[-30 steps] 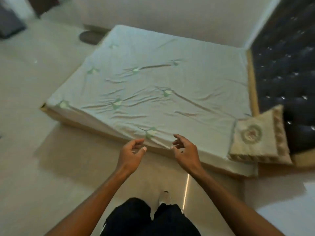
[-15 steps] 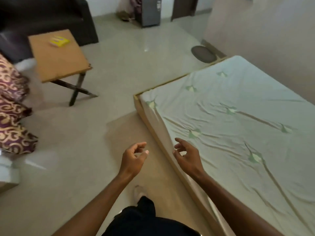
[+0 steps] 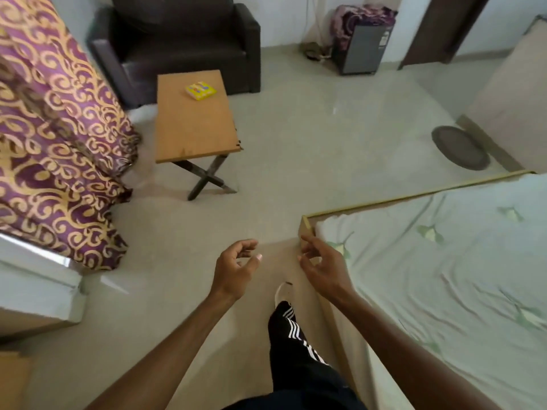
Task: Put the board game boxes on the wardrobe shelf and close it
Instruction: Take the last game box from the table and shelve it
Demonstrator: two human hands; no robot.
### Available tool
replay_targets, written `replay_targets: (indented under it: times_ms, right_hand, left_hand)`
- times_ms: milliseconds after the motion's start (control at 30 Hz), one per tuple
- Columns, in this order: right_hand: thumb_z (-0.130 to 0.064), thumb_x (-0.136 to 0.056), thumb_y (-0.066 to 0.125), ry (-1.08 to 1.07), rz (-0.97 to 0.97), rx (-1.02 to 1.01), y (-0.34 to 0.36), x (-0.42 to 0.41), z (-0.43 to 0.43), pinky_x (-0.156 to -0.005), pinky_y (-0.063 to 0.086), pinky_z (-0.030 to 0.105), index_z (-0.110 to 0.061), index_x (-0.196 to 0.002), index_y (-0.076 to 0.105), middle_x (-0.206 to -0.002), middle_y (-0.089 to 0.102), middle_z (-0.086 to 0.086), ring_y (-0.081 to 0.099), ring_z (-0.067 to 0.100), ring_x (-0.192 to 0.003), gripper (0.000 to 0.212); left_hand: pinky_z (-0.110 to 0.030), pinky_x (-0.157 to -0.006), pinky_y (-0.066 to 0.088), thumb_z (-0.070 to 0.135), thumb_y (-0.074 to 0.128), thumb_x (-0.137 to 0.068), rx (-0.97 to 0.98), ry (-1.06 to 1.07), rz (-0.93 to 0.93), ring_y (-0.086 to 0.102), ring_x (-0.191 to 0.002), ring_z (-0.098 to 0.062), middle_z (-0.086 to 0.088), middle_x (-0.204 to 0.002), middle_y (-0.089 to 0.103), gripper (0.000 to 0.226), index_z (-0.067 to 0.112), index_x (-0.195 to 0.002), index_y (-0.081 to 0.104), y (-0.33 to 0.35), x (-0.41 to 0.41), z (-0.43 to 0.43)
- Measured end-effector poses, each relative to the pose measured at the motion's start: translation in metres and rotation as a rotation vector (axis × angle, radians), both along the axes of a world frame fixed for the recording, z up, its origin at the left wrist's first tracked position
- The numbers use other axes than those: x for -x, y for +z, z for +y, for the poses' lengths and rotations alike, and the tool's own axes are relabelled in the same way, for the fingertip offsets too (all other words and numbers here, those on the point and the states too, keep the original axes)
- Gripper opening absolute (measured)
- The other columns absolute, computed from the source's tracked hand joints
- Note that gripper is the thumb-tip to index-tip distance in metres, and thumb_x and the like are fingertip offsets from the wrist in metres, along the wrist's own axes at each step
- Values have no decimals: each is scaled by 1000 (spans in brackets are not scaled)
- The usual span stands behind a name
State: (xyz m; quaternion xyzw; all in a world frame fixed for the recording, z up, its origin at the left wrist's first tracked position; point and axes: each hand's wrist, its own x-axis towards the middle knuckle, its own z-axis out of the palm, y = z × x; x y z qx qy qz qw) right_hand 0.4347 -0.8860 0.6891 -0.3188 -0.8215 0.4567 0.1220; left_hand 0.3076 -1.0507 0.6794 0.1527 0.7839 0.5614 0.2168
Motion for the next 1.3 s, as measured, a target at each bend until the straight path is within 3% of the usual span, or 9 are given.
replay_targets:
  times_ms: [100,233,400,467,767,933,1067,1167,1300]
  right_hand:
    - [-39,-80,62,36,8,1,-5,77,48,-85,55,35,-38,-125,54,-98,64,-19,63,-1,-91,45]
    - [-24,-83,67,55,32,48,6,179,106,-85,55,32,-29,-124,59,-96,66,-13,63,3,-89,42]
    - [-22,-85,67,141,25,69,24,310,177,-77,53,19,-27,-126,58,-97,66,-12,64,0,-88,41]
    - [-23,-86,66,183,4,63,26,361,202,-74,49,13,-28,-126,58,-98,66,-12,63,-1,-89,41]
    - [-22,-85,67,280,-37,46,4,614,307,-74,47,14,-24,-126,59,-97,66,-11,64,0,-86,41]
    - [-23,-85,68,289,-66,50,7,756,352,-75,47,14,-22,-126,59,-95,66,-11,64,0,-84,42]
    - [-20,-84,67,303,-81,70,6,856,380,-69,43,7,-21,-125,60,-92,67,-8,63,-1,-81,41]
    - [-20,-82,68,336,-104,87,-8,943,402,-70,46,12,-21,-123,61,-90,68,-6,64,4,-80,41]
    - [-20,-79,67,384,-178,123,-52,1052,425,-77,56,32,-21,-122,62,-87,68,-6,66,11,-80,44]
  left_hand:
    - [-33,-85,55,17,69,-82,21,26,6,64,-94,-6,11,-103,70,25,27,-105,68,-2,68,40]
    - [-34,-87,53,19,68,-83,60,95,17,63,-96,-2,16,-105,68,25,29,-106,66,8,154,92]
    - [-19,-78,51,19,65,-87,30,225,37,61,-98,2,16,-108,66,27,26,-112,65,29,271,155]
    - [-21,-80,52,18,65,-86,6,264,25,61,-99,0,16,-108,67,26,28,-111,65,27,316,174]
    - [-8,-70,48,20,67,-83,-38,343,-37,62,-98,-2,11,-107,68,31,23,-114,66,-13,548,254]
    - [-21,-74,53,27,66,-78,36,332,12,64,-96,-4,11,-109,68,36,20,-113,67,-15,695,303]
    - [-20,-72,50,14,69,-84,70,340,15,65,-92,-6,10,-107,68,28,21,-111,67,-16,788,338]
    - [-22,-73,51,10,70,-82,86,367,50,66,-88,-9,10,-105,68,29,22,-108,67,-25,863,364]
    - [-9,-70,44,11,71,-81,181,391,39,64,-87,-8,9,-103,67,30,19,-110,67,-52,960,393]
